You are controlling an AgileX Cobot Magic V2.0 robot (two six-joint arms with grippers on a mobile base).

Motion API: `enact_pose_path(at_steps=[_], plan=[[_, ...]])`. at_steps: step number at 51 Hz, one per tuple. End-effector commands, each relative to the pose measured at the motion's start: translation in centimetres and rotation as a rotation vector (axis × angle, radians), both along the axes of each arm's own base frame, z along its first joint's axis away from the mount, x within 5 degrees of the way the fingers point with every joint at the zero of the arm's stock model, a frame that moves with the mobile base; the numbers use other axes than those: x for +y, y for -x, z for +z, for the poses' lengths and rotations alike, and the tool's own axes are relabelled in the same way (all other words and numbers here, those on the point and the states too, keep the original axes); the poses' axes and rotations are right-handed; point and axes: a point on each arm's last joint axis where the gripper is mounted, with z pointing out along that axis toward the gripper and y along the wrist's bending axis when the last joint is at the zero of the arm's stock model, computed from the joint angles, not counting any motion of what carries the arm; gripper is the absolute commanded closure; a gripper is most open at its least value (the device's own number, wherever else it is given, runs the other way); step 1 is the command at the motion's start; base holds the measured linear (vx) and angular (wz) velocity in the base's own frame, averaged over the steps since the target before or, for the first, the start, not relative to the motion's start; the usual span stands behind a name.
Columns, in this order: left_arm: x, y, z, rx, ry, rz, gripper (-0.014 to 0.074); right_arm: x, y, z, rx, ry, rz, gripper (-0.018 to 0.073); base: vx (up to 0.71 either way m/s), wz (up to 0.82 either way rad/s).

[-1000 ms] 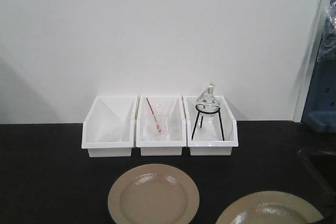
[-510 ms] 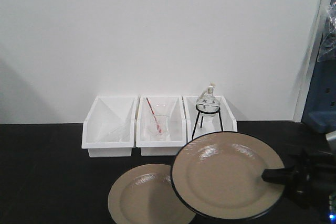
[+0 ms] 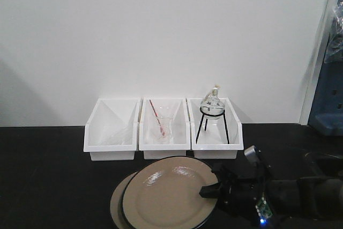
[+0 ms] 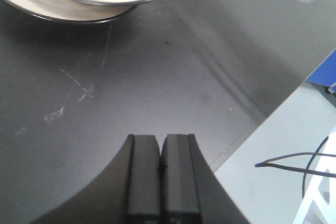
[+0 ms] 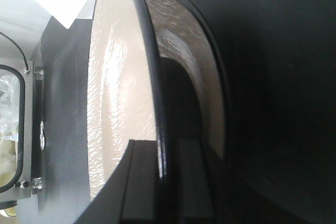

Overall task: Arrange circular plates on left workspace
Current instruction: 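Lower the held plate onto the first plate and open the right gripper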

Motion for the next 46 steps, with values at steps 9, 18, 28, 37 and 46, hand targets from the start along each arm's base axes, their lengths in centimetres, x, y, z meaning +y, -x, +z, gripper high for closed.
enact_pose_path(at_steps=[9,18,28,37,46], plan=[[-0.2,-0.3,1.2,-0.031,0.061,0.036,0.0596,2.2,-2.8,3.1,-0.102,-0.155,0.008,0.0537,0.00,0.00],[-0.2,-0.3,1.1,-0.017,0.069,0.039,0.0596,2.4,-3.1,2.5,-0.125,-0.122,0.026,0.0409,0.00,0.00],[-0.1,-0.3,1.1,-0.013,0.065,0.043,0.0596,2.4,-3.1,2.4,-0.262,-0.013,0.117,0.0204,0.00,0.00],[0.0,-0.3,1.0,-0.018,0.041,0.044,0.0596,1.5,-3.2,2.4,-0.414,0.143,0.212,0.0166,0.00,0.00],[0.1,-0.4,0.9,-0.031,0.024,0.056,0.0596,0.8,-3.0,2.9,-0.561,0.330,0.330,0.0176,0.00,0.00]])
